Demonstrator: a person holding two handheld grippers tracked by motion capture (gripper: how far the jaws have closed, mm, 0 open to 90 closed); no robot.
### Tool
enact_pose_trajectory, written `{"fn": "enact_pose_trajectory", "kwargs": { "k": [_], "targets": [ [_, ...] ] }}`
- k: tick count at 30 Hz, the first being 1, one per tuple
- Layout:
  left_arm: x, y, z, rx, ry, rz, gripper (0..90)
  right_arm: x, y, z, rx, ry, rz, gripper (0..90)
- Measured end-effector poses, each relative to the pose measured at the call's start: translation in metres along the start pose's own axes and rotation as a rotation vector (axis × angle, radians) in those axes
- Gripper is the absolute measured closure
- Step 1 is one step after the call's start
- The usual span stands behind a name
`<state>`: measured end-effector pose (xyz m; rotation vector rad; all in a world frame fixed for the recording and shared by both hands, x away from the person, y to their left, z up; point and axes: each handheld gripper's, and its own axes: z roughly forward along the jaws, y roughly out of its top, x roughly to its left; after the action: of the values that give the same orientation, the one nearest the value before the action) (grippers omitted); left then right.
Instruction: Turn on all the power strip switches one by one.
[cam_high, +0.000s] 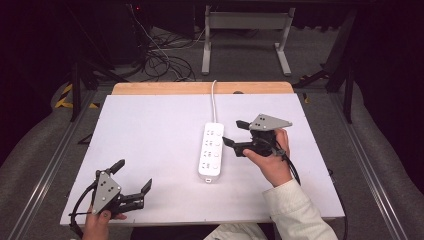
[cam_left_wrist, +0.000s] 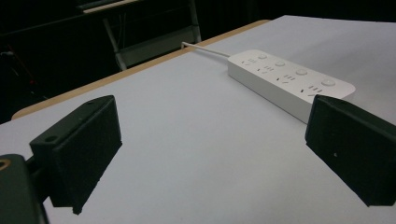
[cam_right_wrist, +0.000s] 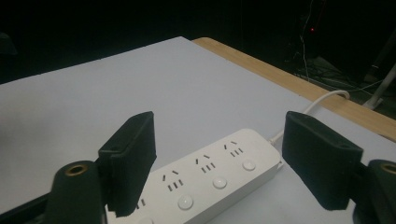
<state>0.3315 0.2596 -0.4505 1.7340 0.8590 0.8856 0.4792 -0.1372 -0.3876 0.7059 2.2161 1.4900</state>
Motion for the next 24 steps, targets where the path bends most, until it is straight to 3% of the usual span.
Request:
{"fn": "enact_pose_trajectory", "kwargs": {
  "k": [14,19,24],
  "targets": [
    [0.001,0.000,-0.001,0.005,0.001,0.004,3.9,0.003,-0.033,-0.043,-0.027,0.017,0.039,12.2],
    [0.002,0.000,-0.001,0.006,0.003,0.002,3.9,0.005,-0.049,-0.053,-0.006,0.008,0.004,9.0],
    [0.002,0.000,-0.001,0.006,0.008,0.001,3.9,0.006,-0.065,-0.058,0.010,0.006,0.000,8.9]
  ]
}}
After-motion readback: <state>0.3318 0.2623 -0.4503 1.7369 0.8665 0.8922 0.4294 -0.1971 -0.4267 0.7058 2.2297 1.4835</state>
